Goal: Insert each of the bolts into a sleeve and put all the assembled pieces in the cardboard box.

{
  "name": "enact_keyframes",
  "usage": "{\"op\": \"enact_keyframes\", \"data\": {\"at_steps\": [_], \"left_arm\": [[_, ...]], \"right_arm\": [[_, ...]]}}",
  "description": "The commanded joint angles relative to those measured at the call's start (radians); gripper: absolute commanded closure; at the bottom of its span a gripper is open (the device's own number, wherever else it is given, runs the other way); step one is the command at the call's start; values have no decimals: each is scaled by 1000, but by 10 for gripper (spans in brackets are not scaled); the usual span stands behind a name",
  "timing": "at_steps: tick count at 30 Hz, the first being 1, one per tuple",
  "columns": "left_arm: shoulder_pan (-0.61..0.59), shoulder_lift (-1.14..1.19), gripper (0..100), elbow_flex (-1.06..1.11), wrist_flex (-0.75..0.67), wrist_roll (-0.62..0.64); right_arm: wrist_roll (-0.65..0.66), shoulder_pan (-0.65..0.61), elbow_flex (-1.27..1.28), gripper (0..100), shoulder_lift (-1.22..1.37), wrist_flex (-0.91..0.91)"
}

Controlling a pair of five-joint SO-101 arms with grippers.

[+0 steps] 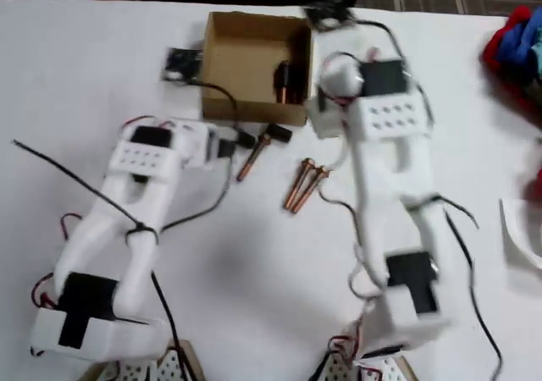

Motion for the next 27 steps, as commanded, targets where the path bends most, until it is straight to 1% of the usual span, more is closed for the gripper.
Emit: {"op": "enact_keyframes", "data": {"at_steps": [1,4,6,8,11,15,17,21,27], "left_arm": [[123,-5,692,-47,12,-137],[161,-3,692,-67,18,-187],[158,28,692,-102,28,-189],[143,103,692,-173,80,-189],[146,259,692,-329,198,-189],[181,430,692,-598,428,-190],[184,496,692,-725,514,-192],[155,603,692,-941,583,-192],[141,790,692,-1112,644,-187]], "right_arm": [[-6,82,381,976,-226,-295],[-9,105,655,976,-291,-538],[-57,105,772,976,-294,-677],[-109,105,845,977,-277,-792],[-166,104,902,977,-226,-897],[-190,105,918,977,-139,-969],[-190,105,918,977,-110,-990],[-193,105,921,977,-96,-993],[-198,105,922,977,-94,-995]]}}
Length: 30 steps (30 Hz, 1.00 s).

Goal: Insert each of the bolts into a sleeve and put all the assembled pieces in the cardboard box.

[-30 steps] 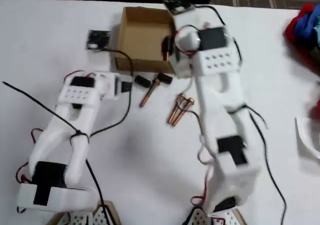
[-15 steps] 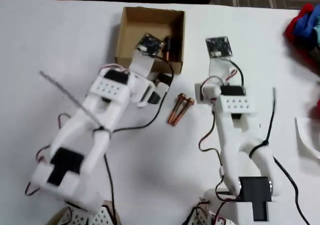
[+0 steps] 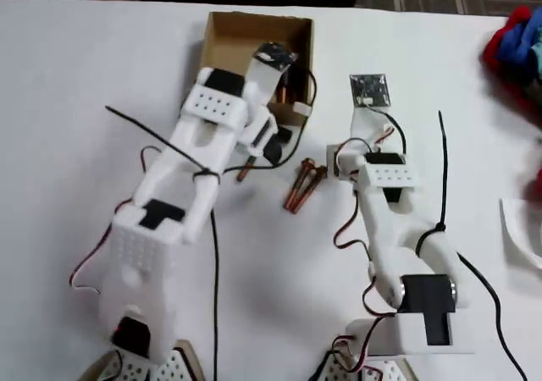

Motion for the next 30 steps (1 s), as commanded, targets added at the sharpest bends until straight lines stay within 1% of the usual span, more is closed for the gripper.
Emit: {"op": "enact_keyframes", "data": {"at_steps": [1,7,19,21,25,27,28,30], "left_arm": [[-15,77,692,-117,52,-6],[-15,201,692,-259,103,-11],[-17,371,693,-498,104,-6],[-20,391,731,-512,104,-6],[-20,414,902,-510,107,-6],[-20,422,970,-512,121,-8],[-20,425,979,-513,129,-9],[-20,425,967,-513,140,-11]], "right_arm": [[-8,8,-5,977,-4,-22],[-8,10,-5,976,4,-24],[-8,10,-6,976,4,-24],[-8,10,-6,976,4,-24],[-8,10,-6,976,4,-24],[-8,10,-6,976,4,-24],[-8,10,-6,976,4,-24],[-8,10,-6,976,4,-24]]}}
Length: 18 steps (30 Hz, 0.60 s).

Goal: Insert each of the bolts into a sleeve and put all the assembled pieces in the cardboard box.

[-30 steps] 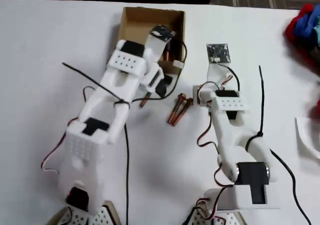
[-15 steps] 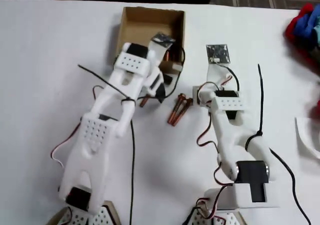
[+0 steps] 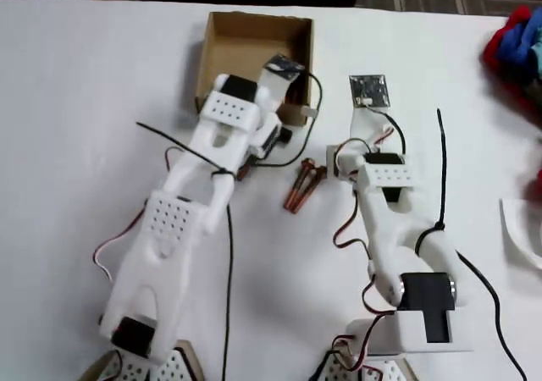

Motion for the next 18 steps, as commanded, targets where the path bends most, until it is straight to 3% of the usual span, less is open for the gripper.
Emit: {"op": "enact_keyframes", "data": {"at_steps": [1,9,14,18], "left_arm": [[-20,-5,967,-24,31,-9],[-20,-83,976,-119,230,-6],[-20,-242,976,-122,232,0],[-38,-396,976,-44,232,74]], "right_arm": [[-8,10,-6,976,-7,-18],[-8,10,-6,976,-7,-18],[-8,10,-6,976,-7,-18],[-8,10,-6,976,-8,-18]]}}
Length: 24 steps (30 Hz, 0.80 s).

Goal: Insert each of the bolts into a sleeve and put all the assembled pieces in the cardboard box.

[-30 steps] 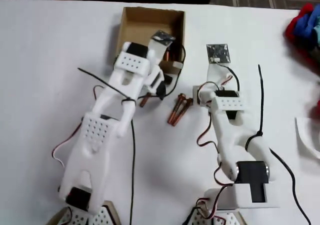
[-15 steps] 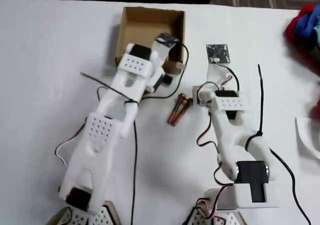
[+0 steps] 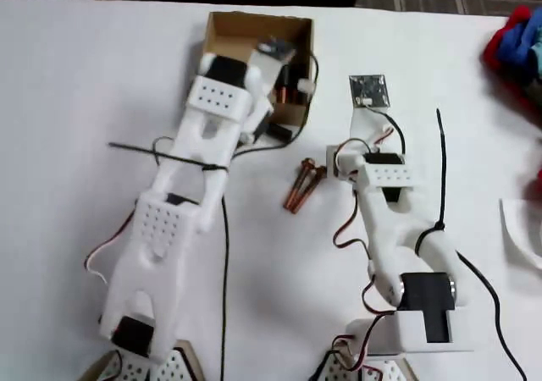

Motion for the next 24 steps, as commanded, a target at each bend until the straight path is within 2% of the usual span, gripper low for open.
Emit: {"op": "enact_keyframes", "data": {"at_steps": [1,6,10,14,19,22,24], "left_arm": [[-35,-227,976,53,18,58],[-14,-479,976,285,-2,78],[11,-743,976,575,-140,71],[11,-1051,976,1015,-388,55],[-14,-1369,976,1575,-827,-94],[-52,-1438,976,1715,-1068,-98],[-78,-1441,976,1742,-1158,-100]], "right_arm": [[-8,10,-6,976,-10,-18],[-8,10,-6,976,-8,-19],[-8,10,-8,976,-8,-19],[-8,10,-8,976,-7,-19],[-8,5,-3,976,-5,-47],[-8,2,-3,976,-5,-47],[-8,1,-3,976,-12,-47]]}}
